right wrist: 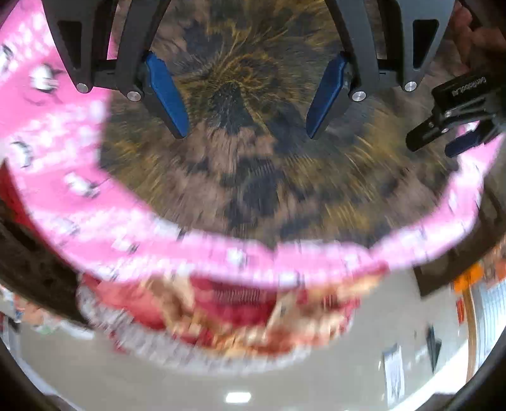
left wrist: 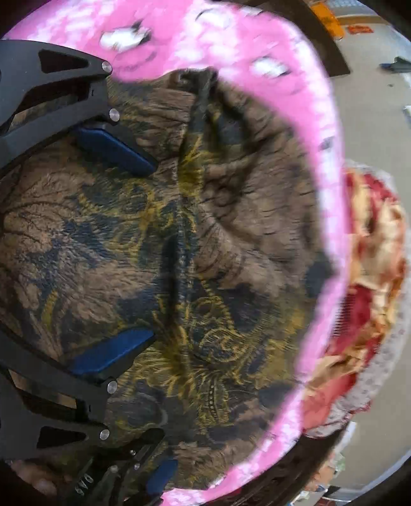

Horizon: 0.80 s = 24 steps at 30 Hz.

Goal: Fold small clothes

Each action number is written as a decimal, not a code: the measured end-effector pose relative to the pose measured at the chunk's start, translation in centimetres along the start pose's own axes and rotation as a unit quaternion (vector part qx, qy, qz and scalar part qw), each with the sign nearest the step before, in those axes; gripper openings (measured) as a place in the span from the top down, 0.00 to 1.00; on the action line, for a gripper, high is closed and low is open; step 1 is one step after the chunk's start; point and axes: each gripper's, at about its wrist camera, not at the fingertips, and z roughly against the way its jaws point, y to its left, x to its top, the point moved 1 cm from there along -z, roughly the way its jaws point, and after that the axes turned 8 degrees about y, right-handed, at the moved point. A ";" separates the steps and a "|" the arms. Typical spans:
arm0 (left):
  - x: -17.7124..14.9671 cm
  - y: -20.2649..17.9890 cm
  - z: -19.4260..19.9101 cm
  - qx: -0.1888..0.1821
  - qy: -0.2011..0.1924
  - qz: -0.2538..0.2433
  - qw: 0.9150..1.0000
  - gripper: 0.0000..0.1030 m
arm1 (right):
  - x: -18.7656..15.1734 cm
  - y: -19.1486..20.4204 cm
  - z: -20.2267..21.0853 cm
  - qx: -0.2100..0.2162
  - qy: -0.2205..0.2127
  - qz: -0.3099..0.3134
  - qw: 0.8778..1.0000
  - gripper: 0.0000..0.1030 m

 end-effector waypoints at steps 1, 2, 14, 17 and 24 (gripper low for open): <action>0.0 0.2 0.2 -0.003 -0.006 0.005 1.000 0.04 | -0.1 0.1 -0.1 -0.004 -0.006 -0.002 1.000 0.24; 0.0 0.4 0.0 -0.008 -0.001 0.009 1.000 0.04 | -0.1 0.3 0.2 -0.008 -0.021 -0.003 1.000 0.21; 0.9 -0.3 0.0 -0.005 0.045 -0.032 0.998 0.01 | 0.8 0.3 0.0 -0.023 0.000 0.004 1.000 0.16; -0.8 1.6 5.7 -0.041 0.036 -0.075 0.996 0.01 | 0.1 0.1 4.0 -0.030 0.037 0.023 0.999 0.19; -11.4 11.1 16.0 -0.010 0.027 -0.164 0.986 0.01 | -12.1 -1.1 15.5 0.029 -0.005 0.092 0.995 0.19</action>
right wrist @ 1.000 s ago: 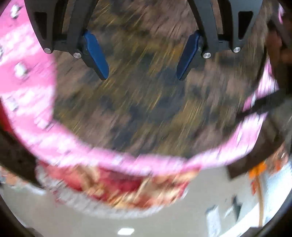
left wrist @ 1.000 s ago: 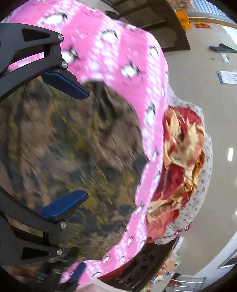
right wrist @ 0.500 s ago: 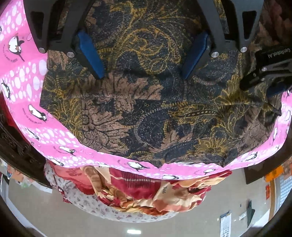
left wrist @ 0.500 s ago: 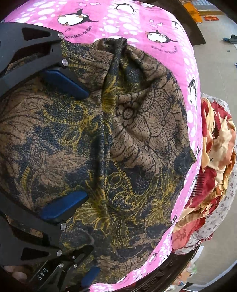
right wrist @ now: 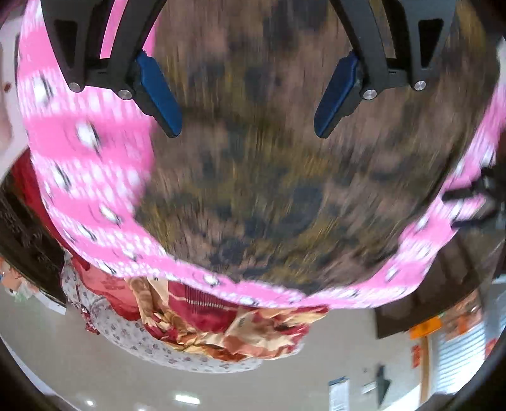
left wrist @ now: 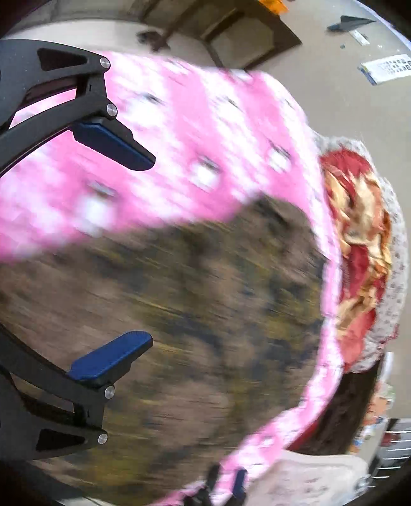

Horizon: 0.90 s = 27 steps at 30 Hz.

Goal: Fold small clothes

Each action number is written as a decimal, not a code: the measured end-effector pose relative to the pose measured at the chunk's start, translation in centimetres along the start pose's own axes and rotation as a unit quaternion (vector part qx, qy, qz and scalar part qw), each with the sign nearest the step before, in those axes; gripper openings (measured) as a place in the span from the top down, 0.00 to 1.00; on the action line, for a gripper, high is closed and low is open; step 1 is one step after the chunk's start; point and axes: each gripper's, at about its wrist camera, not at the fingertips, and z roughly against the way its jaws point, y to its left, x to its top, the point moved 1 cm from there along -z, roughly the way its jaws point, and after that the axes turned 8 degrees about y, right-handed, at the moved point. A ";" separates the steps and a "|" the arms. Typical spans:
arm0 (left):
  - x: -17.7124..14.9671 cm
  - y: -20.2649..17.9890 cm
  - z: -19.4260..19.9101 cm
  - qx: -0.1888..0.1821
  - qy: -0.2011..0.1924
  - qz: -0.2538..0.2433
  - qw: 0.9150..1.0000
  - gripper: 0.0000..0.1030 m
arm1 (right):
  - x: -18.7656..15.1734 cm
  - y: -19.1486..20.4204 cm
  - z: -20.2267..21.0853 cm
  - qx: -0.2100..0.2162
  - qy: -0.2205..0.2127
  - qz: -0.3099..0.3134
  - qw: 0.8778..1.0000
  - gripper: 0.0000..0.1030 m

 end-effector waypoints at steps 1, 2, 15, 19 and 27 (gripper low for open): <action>-1.9 0.5 0.4 -0.004 0.012 0.007 1.000 0.01 | -1.8 0.0 0.9 0.003 -0.001 -0.002 1.000 0.19; -4.8 1.1 0.9 -0.025 0.035 0.025 0.999 0.01 | -3.8 0.1 1.9 0.005 0.000 -0.009 1.000 0.19; -15.1 -2.1 0.6 -0.279 0.100 0.104 0.949 0.02 | -13.7 -2.4 6.3 0.043 -0.015 -0.092 0.995 0.22; -14.3 -2.2 0.4 -0.324 0.101 0.110 0.934 0.16 | -14.0 -3.0 7.1 0.054 -0.033 -0.093 0.994 0.23; -15.0 -0.9 0.0 -0.296 0.088 0.122 0.943 0.59 | -17.1 -5.1 8.3 0.112 -0.026 -0.122 0.986 0.23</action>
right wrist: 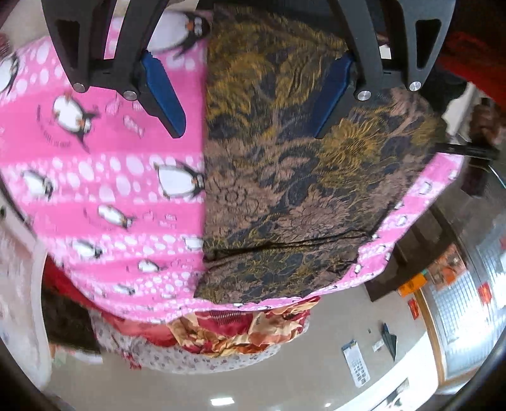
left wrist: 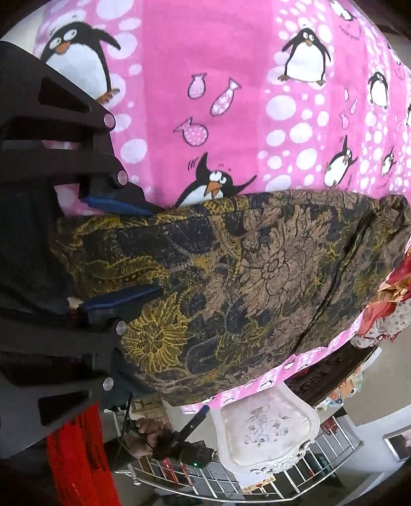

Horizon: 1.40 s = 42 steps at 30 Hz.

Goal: Fold small clothes

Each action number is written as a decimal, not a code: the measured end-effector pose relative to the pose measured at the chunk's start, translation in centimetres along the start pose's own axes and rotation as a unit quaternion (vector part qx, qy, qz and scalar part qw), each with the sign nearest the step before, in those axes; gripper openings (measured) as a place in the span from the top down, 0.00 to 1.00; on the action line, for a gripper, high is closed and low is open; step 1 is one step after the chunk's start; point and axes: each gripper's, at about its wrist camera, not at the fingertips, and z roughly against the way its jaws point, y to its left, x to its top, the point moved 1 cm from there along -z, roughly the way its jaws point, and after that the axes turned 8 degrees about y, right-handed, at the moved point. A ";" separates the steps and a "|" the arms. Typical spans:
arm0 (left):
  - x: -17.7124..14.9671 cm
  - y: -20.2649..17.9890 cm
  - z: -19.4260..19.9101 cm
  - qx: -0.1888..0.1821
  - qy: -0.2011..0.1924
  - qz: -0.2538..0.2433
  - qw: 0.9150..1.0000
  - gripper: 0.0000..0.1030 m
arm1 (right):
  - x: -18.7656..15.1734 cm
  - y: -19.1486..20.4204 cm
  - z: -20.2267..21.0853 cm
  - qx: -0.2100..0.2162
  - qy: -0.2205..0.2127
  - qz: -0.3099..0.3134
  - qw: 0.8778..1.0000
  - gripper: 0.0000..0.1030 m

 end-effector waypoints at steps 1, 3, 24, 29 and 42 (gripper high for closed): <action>0.0 -0.1 -0.1 0.000 -0.002 -0.005 1.000 0.58 | -0.5 -0.8 0.1 0.023 0.006 -0.015 1.000 0.23; -0.1 -0.2 -0.2 -0.009 -0.004 -0.008 1.000 0.46 | -1.1 -1.6 0.2 0.047 0.014 -0.031 0.998 0.26; 0.7 -0.9 0.0 0.021 -0.024 0.002 0.999 0.96 | -2.3 -2.5 -2.8 0.213 0.057 -0.006 0.975 0.95; 1.0 -2.5 3.4 -0.006 -0.091 -0.007 0.996 0.96 | -0.5 -1.9 1.1 0.245 -0.019 -0.009 0.969 0.96; -1.7 -6.2 13.0 -0.076 -0.182 -0.055 0.979 0.97 | 2.3 0.9 12.4 0.301 -0.182 0.011 0.936 0.96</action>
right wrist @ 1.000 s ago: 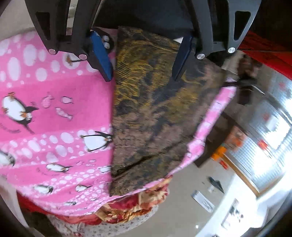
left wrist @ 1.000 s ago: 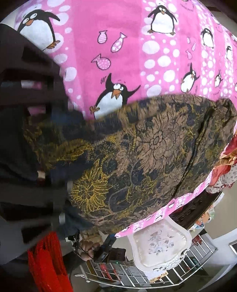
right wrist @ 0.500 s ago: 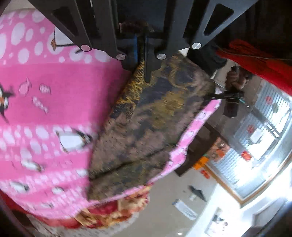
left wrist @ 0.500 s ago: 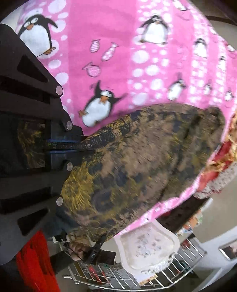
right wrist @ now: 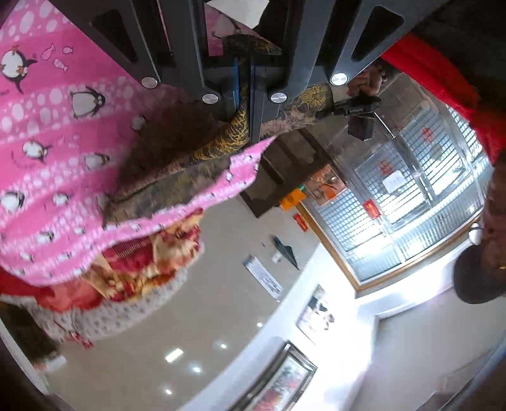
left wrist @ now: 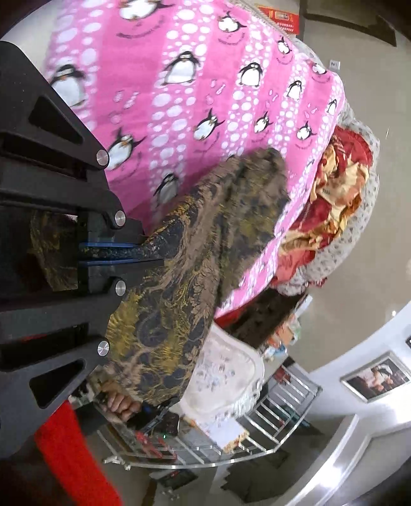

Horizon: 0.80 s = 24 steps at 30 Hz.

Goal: Fold small clothes

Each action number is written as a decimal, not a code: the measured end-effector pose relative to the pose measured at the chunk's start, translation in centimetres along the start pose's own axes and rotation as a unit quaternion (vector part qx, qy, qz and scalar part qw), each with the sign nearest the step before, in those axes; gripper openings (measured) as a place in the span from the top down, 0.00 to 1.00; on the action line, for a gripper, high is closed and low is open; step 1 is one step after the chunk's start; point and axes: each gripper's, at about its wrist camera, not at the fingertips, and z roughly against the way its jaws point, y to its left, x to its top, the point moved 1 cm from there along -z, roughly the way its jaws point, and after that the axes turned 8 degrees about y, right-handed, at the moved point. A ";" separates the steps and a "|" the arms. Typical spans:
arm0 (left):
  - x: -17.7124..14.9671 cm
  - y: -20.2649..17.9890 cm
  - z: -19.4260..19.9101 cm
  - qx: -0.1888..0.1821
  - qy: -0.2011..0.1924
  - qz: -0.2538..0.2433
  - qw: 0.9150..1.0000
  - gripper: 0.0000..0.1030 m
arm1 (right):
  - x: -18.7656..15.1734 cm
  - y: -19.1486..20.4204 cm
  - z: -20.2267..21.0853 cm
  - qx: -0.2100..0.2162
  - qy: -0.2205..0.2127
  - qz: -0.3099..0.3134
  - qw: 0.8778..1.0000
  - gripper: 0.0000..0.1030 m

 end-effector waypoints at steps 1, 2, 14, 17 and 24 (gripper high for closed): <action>-0.7 -0.4 1.0 -0.019 0.001 0.004 1.000 0.97 | 0.0 0.8 0.7 0.000 -0.004 0.005 1.000 0.96; -1.1 -0.9 1.8 -0.038 -0.001 0.009 0.999 0.97 | 0.0 1.7 1.9 0.000 -0.008 0.009 1.000 0.96; 10.1 4.0 -7.4 0.052 -0.007 0.049 0.997 0.97 | 4.7 -9.9 -6.0 -0.126 0.020 -0.101 0.987 0.96; 14.9 7.2 -12.0 0.073 0.004 0.040 0.997 0.96 | 6.6 -15.7 -10.7 -0.171 0.039 -0.141 0.974 0.96; 19.4 13.0 -20.6 0.133 0.070 0.070 0.986 0.95 | 8.1 -25.5 -18.0 -0.269 0.099 -0.231 0.930 0.96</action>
